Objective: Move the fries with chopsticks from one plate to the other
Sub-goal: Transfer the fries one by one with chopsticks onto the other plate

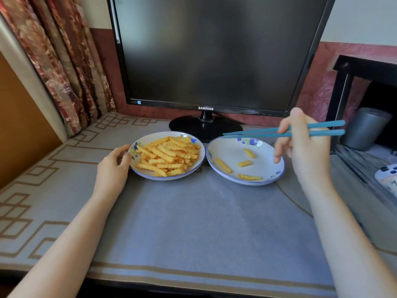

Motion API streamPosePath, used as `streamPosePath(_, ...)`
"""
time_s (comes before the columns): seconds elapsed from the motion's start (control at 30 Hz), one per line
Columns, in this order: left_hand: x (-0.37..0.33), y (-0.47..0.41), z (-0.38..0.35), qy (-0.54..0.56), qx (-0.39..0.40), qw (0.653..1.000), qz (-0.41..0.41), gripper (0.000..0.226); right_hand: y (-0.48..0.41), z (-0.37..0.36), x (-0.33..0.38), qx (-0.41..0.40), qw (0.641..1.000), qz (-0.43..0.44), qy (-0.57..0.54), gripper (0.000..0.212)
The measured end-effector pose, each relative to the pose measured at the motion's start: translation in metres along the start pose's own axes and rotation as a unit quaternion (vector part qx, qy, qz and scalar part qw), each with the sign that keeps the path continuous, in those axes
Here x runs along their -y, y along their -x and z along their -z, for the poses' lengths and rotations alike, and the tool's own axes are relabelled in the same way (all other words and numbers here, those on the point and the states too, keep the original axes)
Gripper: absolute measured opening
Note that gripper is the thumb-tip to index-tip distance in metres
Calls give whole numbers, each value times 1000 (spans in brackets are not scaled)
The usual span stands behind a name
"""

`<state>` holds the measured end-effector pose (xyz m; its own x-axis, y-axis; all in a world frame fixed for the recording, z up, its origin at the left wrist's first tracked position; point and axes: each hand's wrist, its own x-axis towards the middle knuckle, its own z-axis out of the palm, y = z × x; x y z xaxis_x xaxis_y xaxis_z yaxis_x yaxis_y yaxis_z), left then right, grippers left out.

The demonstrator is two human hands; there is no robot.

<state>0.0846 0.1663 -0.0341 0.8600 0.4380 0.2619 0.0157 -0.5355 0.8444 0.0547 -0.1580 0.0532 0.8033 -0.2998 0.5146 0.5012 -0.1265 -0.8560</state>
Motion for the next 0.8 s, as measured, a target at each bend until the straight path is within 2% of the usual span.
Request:
streamPosePath(0.1, 0, 0, 0, 0, 3, 1000, -4, 34, -12, 24, -10, -30, 998, -11, 51, 39)
streamPosePath(0.3, 1, 0, 0, -4, 3, 1000, -4, 34, -19, 43, -12, -54, 994, -27, 86, 37)
streamPosePath(0.63, 0, 1, 0, -1, 2, 1000, -4, 34, -18, 42, -16, -43, 992, -44, 112, 38)
streamPosePath(0.8, 0, 1, 1, 1, 2, 1000, -4, 33, -15, 35, -15, -82, 992, -41, 90, 40)
